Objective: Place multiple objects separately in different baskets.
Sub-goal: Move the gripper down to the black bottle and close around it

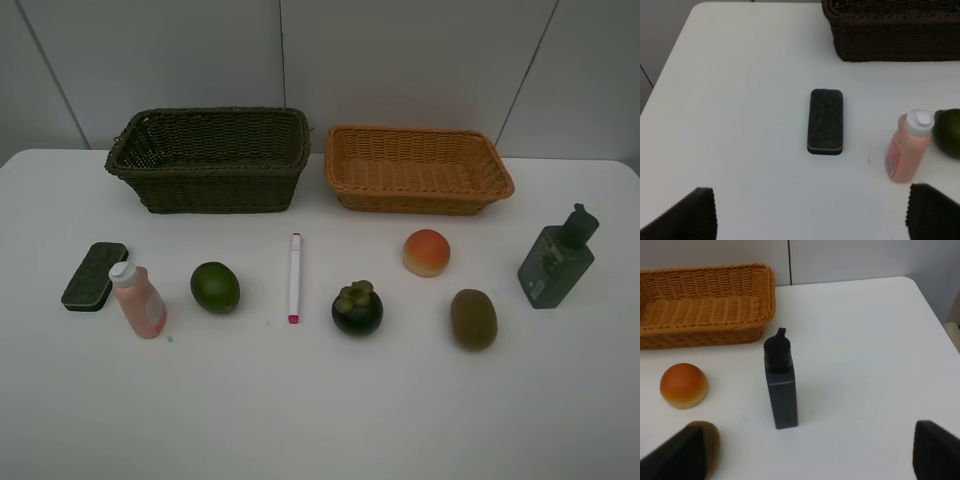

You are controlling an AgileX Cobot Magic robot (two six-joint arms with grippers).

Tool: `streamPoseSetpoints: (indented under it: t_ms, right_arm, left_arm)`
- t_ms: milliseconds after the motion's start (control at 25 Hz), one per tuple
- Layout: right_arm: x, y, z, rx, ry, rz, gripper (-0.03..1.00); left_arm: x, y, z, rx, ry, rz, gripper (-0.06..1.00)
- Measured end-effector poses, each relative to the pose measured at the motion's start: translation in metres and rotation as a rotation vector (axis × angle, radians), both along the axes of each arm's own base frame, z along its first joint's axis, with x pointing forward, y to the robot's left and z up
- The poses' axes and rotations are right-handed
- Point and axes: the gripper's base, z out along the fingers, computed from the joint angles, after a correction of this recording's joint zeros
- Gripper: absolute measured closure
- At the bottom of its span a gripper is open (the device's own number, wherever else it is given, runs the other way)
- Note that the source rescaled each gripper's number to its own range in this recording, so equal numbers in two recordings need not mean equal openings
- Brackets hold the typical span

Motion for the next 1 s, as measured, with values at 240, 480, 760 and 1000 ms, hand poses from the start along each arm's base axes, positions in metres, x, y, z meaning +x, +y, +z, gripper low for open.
streamPoseSetpoints:
  t_ms: [240, 480, 760, 1000]
  right_arm:
    - [0.0000, 0.0000, 0.0000, 0.000, 0.000, 0.000, -0.03]
    - [0.0000, 0.0000, 0.0000, 0.000, 0.000, 0.000, -0.03]
    - [0.0000, 0.0000, 0.0000, 0.000, 0.000, 0.000, -0.03]
    - [0.0000, 0.0000, 0.0000, 0.000, 0.000, 0.000, -0.03]
  left_arm:
    - [0.0000, 0.0000, 0.0000, 0.000, 0.000, 0.000, -0.06]
    - [0.0000, 0.0000, 0.0000, 0.000, 0.000, 0.000, -0.06]
    - [0.0000, 0.0000, 0.0000, 0.000, 0.000, 0.000, -0.06]
    - [0.0000, 0.0000, 0.0000, 0.000, 0.000, 0.000, -0.06]
